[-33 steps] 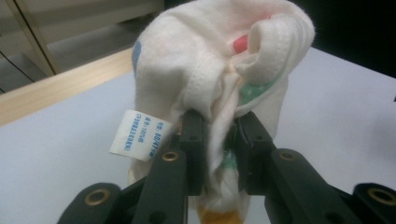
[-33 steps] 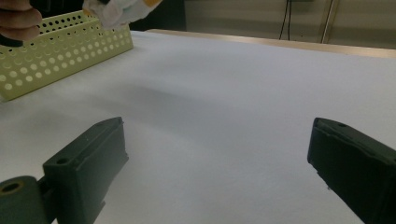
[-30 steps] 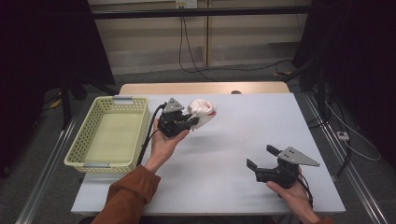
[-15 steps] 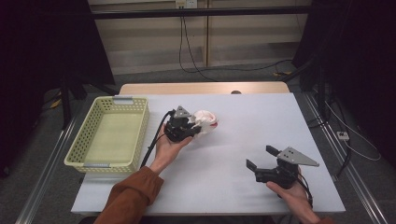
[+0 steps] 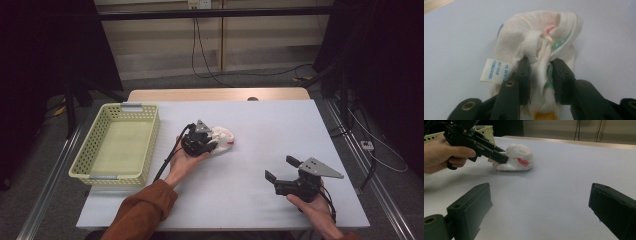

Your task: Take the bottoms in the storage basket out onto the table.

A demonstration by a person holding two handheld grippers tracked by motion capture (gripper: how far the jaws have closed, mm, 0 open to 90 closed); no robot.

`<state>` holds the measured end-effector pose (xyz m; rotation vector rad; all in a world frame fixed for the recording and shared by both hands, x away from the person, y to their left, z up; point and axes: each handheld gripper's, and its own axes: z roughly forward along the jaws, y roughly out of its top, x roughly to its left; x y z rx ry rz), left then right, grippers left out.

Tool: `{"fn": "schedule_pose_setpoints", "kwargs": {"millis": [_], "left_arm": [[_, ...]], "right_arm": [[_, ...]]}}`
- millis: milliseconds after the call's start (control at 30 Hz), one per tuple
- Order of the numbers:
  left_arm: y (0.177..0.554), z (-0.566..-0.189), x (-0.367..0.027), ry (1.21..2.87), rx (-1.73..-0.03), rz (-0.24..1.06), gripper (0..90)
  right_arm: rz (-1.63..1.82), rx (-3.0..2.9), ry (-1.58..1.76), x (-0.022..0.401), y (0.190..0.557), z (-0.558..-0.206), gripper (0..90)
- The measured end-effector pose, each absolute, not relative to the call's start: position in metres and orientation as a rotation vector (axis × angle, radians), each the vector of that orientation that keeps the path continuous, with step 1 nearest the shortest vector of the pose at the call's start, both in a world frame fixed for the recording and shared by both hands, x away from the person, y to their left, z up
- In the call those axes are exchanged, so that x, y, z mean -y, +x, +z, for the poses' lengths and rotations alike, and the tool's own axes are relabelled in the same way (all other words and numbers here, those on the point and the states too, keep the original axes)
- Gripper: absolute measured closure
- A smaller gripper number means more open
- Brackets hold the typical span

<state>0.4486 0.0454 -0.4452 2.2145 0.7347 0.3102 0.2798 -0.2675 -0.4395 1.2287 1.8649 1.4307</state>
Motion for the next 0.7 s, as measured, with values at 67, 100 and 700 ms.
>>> {"fn": "schedule_pose_setpoints", "kwargs": {"millis": [67,100,700], "left_arm": [[0.448,-0.446,-0.045,2.216,-0.733,0.316,62.8],[0.448,-0.445,-0.045,2.221,-0.724,0.310,60.7],[0.447,-0.434,-0.049,2.127,-0.758,0.327,8.5]], "right_arm": [[1.433,-1.868,1.225,0.267,0.280,-0.440,4.3],[1.436,-1.866,1.225,0.267,0.281,-0.440,4.3],[1.436,-1.868,1.227,0.266,0.282,-0.440,4.3]]}}
